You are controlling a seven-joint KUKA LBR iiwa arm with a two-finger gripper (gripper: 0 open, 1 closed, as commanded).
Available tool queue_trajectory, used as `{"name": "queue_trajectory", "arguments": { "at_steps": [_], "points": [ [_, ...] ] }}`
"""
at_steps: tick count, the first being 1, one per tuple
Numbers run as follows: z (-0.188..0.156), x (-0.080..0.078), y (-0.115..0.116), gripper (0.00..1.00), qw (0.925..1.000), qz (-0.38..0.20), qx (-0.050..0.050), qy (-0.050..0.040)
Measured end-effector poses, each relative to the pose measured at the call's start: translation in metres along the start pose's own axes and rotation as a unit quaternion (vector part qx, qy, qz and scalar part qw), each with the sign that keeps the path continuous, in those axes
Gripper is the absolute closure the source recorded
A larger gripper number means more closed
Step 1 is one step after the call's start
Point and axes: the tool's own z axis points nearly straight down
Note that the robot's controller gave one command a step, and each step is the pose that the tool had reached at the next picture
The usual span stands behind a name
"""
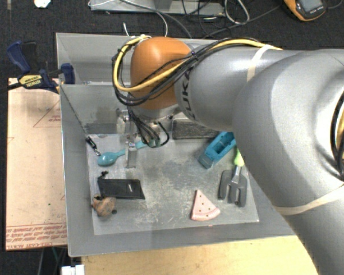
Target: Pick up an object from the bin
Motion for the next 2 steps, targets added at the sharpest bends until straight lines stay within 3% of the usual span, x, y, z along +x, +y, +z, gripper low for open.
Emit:
{"name": "queue_trajectory", "arguments": {
  "at_steps": [1, 2],
  "points": [
    [0.01, 0.007, 0.0, 0.0, 0.9979, -0.065, 0.0, 0.0009],
    [0.017, 0.01, 0.011, 0.0, 0.9957, 0.093, 0.0, 0.0005]
  ]
}}
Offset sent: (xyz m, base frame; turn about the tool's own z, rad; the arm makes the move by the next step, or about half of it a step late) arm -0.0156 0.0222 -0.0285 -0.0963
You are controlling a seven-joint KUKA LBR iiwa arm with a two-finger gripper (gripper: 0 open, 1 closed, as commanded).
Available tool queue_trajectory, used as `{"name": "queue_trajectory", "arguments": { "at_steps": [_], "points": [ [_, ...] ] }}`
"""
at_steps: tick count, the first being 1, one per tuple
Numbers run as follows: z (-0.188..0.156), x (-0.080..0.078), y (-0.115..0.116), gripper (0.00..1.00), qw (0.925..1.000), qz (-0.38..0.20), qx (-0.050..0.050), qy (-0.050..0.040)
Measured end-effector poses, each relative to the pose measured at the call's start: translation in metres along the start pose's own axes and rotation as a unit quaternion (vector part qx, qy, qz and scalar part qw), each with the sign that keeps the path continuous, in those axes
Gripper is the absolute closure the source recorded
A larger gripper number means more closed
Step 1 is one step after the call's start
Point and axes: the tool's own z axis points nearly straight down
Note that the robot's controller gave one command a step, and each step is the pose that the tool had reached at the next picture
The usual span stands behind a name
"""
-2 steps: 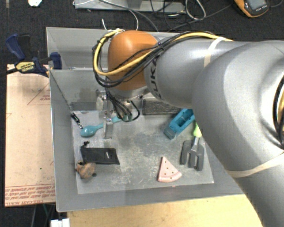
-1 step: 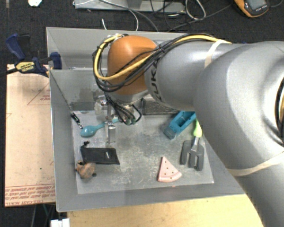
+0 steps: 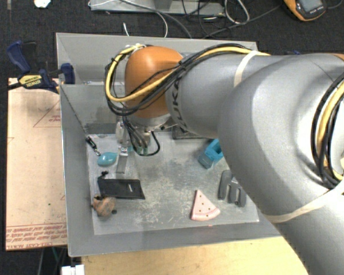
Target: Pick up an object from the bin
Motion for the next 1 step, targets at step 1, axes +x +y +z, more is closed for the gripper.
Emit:
{"name": "queue_trajectory", "arguments": {
  "at_steps": [1],
  "points": [
    [0.008, -0.0084, 0.0114, 0.0, 0.9897, -0.143, -0.001, -0.0021]
  ]
}}
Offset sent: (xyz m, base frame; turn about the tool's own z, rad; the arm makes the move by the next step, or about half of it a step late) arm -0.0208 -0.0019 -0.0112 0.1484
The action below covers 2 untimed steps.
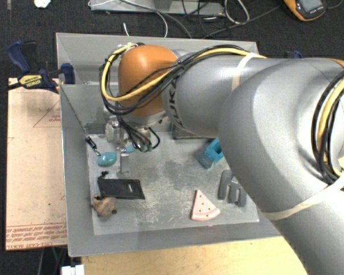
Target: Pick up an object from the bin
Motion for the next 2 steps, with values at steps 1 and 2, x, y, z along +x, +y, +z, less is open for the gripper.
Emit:
{"name": "queue_trajectory", "arguments": {
  "at_steps": [1, 2],
  "points": [
    [0.002, 0.016, -0.004, 0.0, 0.996, 0.09, 0.0, 0.0012],
    [0.003, 0.041, 0.003, 1.0, 0.9975, 0.071, -0.001, -0.0002]
  ]
}}
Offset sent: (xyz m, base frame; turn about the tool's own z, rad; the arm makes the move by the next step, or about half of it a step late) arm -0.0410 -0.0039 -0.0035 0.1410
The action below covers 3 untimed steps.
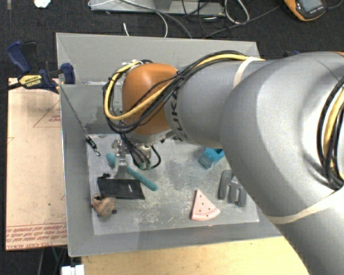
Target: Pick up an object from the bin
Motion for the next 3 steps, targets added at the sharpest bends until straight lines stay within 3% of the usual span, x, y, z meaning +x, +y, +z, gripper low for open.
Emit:
{"name": "queue_trajectory", "arguments": {
  "at_steps": [1, 2, 3],
  "points": [
    [0.0, 0.0, 0.0, 1.0, 1.0, 0.0, 0.0, 0.0],
    [-0.025, -0.002, 0.006, 1.0, 0.9901, -0.14, 0.001, 0.0002],
    [-0.053, -0.007, 0.013, 1.0, 0.9831, -0.183, -0.001, -0.0016]
  ]
}}
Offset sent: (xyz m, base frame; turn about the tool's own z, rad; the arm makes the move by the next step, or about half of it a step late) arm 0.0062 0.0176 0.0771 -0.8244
